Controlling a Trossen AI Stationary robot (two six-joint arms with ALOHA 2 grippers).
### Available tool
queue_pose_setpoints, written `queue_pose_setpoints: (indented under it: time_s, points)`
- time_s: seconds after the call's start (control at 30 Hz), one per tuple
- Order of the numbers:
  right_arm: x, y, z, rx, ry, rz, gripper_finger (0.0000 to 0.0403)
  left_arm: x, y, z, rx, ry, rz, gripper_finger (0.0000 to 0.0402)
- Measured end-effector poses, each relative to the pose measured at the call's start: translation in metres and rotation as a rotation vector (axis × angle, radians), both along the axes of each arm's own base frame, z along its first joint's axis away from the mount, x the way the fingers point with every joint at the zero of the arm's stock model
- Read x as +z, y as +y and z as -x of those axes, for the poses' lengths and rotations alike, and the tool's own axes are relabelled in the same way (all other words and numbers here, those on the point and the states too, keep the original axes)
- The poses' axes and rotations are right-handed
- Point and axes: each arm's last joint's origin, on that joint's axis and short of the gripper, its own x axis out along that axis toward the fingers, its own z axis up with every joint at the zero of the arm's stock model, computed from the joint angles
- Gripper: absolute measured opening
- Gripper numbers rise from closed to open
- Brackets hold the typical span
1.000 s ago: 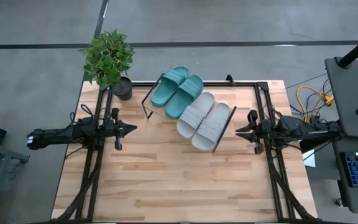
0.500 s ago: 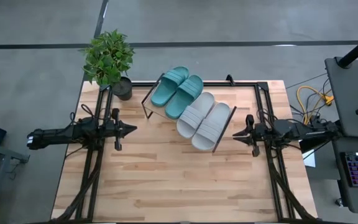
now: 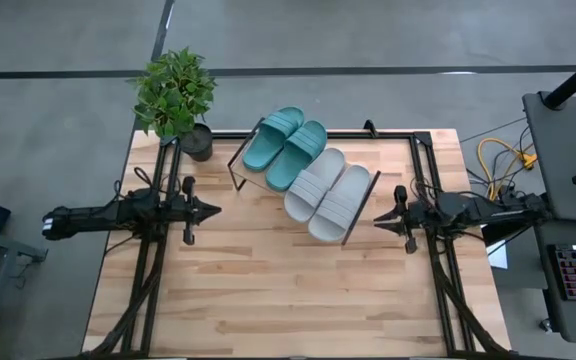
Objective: Pick and place slides into the shelf
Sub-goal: Return to Home Position
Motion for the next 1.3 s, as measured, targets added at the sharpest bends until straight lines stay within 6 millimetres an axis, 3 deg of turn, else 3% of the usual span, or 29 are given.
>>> queue_pose_setpoints:
  time_s: [0.17,0.4,1.3]
  points:
    - [-0.0033,0.0010,-0.0026,0.025,0.041,0.032,0.0050,0.0002,-0.0001,0.0001,-0.004,-0.007,0.000,0.0000]
    - [0.0048,0.0003,-0.0031,0.010,-0.053,0.128,0.0010,0.0012,-0.0004,0.0007,-0.011,-0.013,0.000,0.0000]
    - [0.0065,0.0003,-0.0031,0.000,-0.055,0.048,0.0009,-0.0005,-0.0009,0.0000,-0.032,-0.013,0.001,0.0000]
